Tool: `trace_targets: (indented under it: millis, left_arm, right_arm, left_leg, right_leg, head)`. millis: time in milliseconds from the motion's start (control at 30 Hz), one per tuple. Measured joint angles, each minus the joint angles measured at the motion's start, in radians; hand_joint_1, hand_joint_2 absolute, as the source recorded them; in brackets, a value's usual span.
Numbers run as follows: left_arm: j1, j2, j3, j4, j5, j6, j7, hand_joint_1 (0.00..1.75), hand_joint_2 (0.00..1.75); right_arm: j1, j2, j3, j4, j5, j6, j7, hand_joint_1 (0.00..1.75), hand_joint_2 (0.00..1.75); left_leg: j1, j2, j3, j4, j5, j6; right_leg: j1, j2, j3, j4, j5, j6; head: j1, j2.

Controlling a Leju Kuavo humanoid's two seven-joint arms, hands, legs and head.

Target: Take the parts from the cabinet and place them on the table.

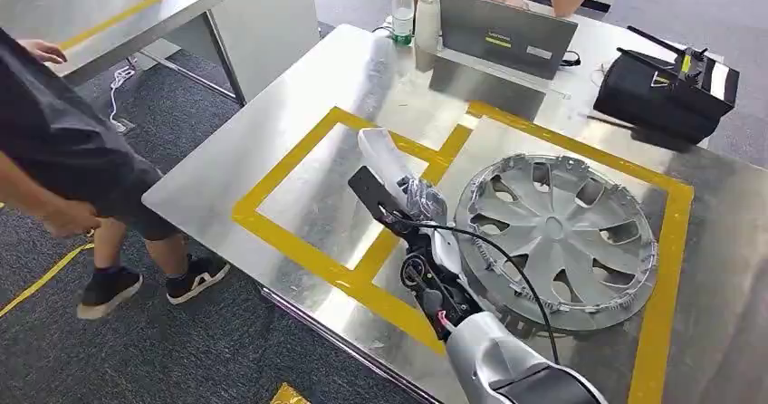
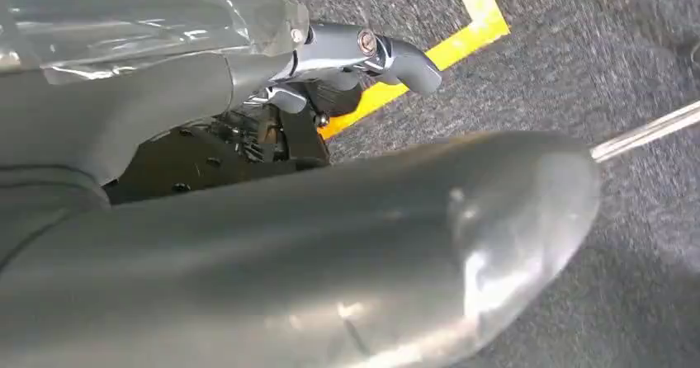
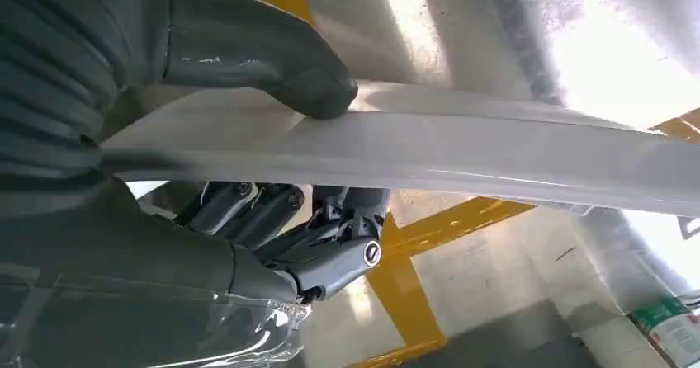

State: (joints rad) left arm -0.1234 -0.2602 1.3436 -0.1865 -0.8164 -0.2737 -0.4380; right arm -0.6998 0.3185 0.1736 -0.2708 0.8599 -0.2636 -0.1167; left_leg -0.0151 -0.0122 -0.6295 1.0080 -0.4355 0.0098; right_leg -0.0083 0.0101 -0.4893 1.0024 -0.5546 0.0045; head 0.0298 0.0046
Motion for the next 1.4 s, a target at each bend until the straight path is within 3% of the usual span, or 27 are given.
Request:
trace_targets:
  millis: [367,400,533,567,1300,1367,1400]
  left_arm:
    - [-0.003,-0.002,0.011,0.0,-0.001,0.023,0.034,0.0,0.0]
    - [-0.003,-0.002,0.011,0.0,-0.009,0.033,0.045,0.0,1.75]
    - [-0.003,-0.002,0.009,0.0,-0.039,0.063,0.06,0.0,1.75]
    - [-0.003,-0.003,0.009,0.0,-0.039,0.065,0.06,0.0,0.0]
    - [-0.007,-0.01,0.014,0.0,0.001,0.044,0.042,0.0,0.0]
    - [-0.007,-0.01,0.014,0.0,0.001,0.042,0.042,0.0,0.0]
    - [-0.007,-0.01,0.014,0.0,0.001,0.042,0.042,0.0,0.0]
  right_arm:
    - [0.003,0.009,-0.001,0.0,0.023,0.011,-0.001,1.75,1.75]
    - [0.003,0.009,-0.001,0.0,0.026,0.011,-0.001,1.75,0.0]
    - [0.006,0.01,-0.002,0.0,0.028,0.013,-0.001,1.75,0.0]
    - [0.007,0.01,-0.003,0.0,0.029,0.015,-0.001,1.75,0.0]
    - [0.017,0.021,-0.005,0.001,0.063,0.033,0.002,1.75,0.0]
    - [0.017,0.021,-0.006,0.001,0.064,0.033,0.002,0.23,0.0]
    - [0.018,0.021,-0.007,0.001,0.064,0.033,0.002,0.0,0.0]
  left_leg:
    - [0.0,0.001,0.002,0.0,0.0,0.0]
    - [0.0,0.001,0.002,0.0,0.0,0.0]
    - [0.0,0.001,0.002,0.0,0.0,0.0]
    - [0.0,0.001,0.002,0.0,0.0,0.0]
    - [0.0,0.001,0.002,0.0,0.0,0.0]
    - [0.0,0.001,0.002,0.0,0.0,0.0]
    - [0.0,0.001,0.002,0.0,0.0,0.0]
  right_leg:
    - [0.0,0.0,0.001,0.0,0.0,0.0]
    - [0.0,0.0,0.001,0.0,0.0,0.0]
    - [0.0,0.0,0.002,0.0,0.0,0.0]
    - [0.0,0.0,0.001,0.0,0.0,0.0]
    - [0.0,0.0,0.002,0.0,0.0,0.0]
    - [0.0,0.0,0.002,0.0,0.0,0.0]
    - [0.0,0.0,0.002,0.0,0.0,0.0]
  head:
    - [0.0,0.0]
    - [0.0,0.0]
    - [0.0,0.0]
    - [0.0,0.0]
    - [0.0,0.0]
    - [0.0,0.0]
    - [0.0,0.0]
